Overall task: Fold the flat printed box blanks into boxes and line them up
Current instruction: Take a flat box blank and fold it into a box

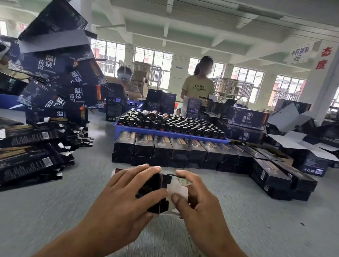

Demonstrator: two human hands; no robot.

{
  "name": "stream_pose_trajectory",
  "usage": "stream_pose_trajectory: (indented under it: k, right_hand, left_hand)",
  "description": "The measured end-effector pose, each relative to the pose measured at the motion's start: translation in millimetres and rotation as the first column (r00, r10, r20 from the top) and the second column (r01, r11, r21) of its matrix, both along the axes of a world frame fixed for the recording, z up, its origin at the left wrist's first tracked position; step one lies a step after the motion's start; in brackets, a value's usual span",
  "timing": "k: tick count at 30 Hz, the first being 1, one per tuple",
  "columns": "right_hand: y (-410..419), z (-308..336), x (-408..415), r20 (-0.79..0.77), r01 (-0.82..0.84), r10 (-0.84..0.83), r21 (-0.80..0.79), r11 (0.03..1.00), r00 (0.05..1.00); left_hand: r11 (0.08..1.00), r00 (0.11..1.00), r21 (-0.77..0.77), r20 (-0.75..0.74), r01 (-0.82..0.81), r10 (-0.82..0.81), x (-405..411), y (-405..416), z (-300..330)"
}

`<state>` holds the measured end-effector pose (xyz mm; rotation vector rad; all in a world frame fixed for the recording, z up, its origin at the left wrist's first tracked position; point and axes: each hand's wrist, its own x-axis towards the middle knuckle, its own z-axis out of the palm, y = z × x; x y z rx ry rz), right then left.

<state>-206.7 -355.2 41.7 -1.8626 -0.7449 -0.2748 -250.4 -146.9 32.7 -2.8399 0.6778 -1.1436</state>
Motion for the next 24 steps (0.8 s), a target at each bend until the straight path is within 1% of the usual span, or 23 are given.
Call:
stream_pose_trajectory:
  k: [3, 10, 15, 18, 21, 24]
  right_hand:
    - [-0.9, -1.1, 0.7, 0.078, 0.031, -0.028, -0.045, 0.998, 0.997]
    - [-1.5, 0.2, -1.1, 0.143, 0.039, -0.033, -0.036, 0.999, 0.989]
    - [-0.1, -0.8, -0.1, 0.127, 0.048, -0.044, -0.030, 0.998, 0.991]
    - [1.1, -0.9, 0.1, 0.110, 0.025, -0.022, -0.023, 0.999, 0.994]
    - [0.8, -1.3, 0.6, 0.109, -0.006, 0.013, -0.063, 0.998, 0.994]
    - [-0.7, -1.4, 0.1, 0.036, -0.063, 0.068, -0.119, 0.991, 0.997]
  left_hand:
    - [1.000, 1.000, -0.023, -0.029, -0.011, 0.010, -1.8, 0.1, -0.7]
    - [0.999, 0.999, -0.053, 0.048, 0.007, -0.005, -4.6, -4.3, 1.2]
    - [0.998, 0.998, -0.064, 0.056, 0.003, 0.001, -3.5, -3.3, 0.1]
    - [0.999, 0.998, -0.029, 0.065, -0.018, 0.020, -3.1, -4.0, 0.6]
    - [0.999, 0.998, -0.006, 0.055, -0.042, 0.042, -3.8, -2.9, 1.8]
    - [0.999, 0.998, -0.031, 0.043, -0.043, 0.045, -4.2, 1.0, 1.9]
